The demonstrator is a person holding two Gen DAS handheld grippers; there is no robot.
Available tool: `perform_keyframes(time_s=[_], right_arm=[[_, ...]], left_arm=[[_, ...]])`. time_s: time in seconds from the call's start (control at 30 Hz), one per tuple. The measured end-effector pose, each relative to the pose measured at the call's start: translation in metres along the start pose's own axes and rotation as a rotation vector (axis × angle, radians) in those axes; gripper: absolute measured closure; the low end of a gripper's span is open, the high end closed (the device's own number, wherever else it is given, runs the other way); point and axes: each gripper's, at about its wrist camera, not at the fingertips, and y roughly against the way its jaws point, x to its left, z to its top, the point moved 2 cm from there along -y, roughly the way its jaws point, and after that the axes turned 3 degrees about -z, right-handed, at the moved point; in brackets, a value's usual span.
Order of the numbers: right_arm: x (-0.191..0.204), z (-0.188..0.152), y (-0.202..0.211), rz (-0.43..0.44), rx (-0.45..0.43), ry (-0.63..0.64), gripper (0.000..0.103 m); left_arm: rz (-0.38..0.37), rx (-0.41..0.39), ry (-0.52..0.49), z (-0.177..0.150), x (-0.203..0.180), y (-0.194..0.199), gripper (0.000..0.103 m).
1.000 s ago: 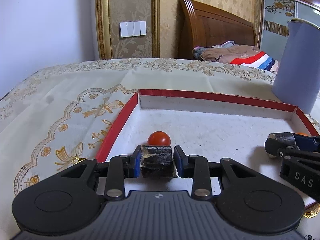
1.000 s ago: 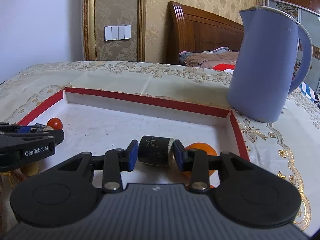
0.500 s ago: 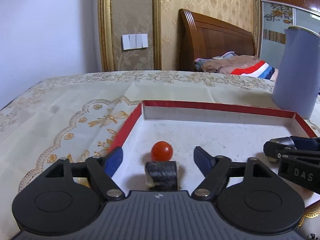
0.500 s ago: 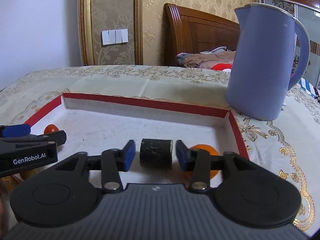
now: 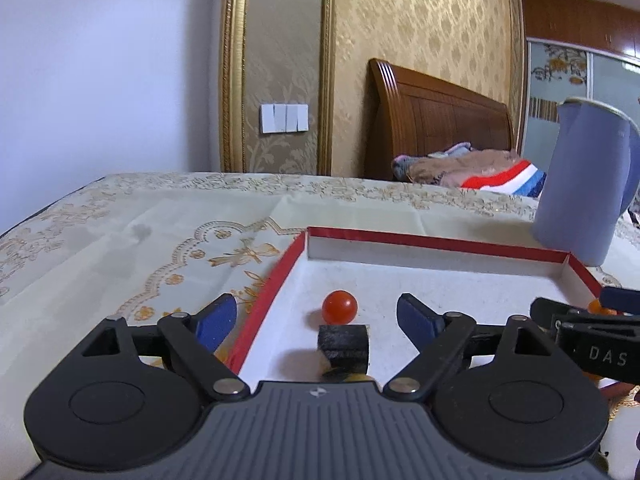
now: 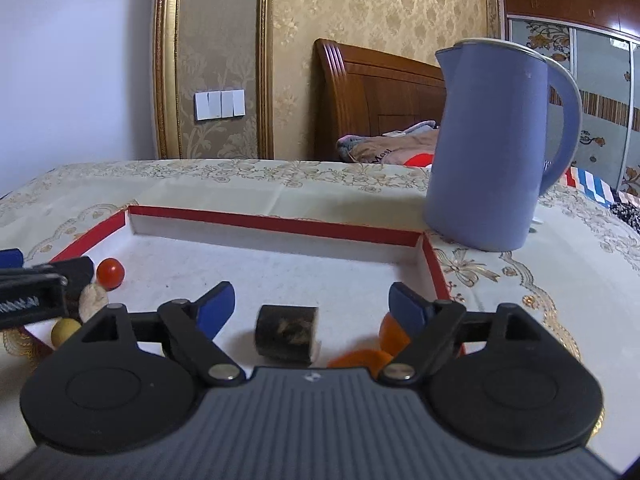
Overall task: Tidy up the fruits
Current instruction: 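Carry both black cylinders into the box lid and open both grippers, then withdraw both grippers from the box lid back toward the remaining fruits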
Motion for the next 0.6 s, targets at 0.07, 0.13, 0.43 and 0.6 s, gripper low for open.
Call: perform_keyframes(time_s=[0.07,0.13,0.43,0.6], right_arm=[[-0.002,-0.003,0.005,-0.002,-0.006,0.001,0.020],[-0.005,-0.005,0.012,0.010,-0.006,-0.015,0.020],[-0.030,-0.027,0.055,0.051,-0.036,-0.118,0.017],[-0.033,-0.031,0.068,0.043,-0.067,-0.110,0.014]], left_arm=[[0.010,-0.010,0.016,-0.001,0.004,0.005,0.015],[-0.015,0.009,0.034,-0.004,0.008,0.010,0.015],[-0.068,-0.026,-0.012,-0.018,0.007,0.041,0.015],[-0.089,-0.013,-0.047,-0.023,0.001,0.048,0.015]])
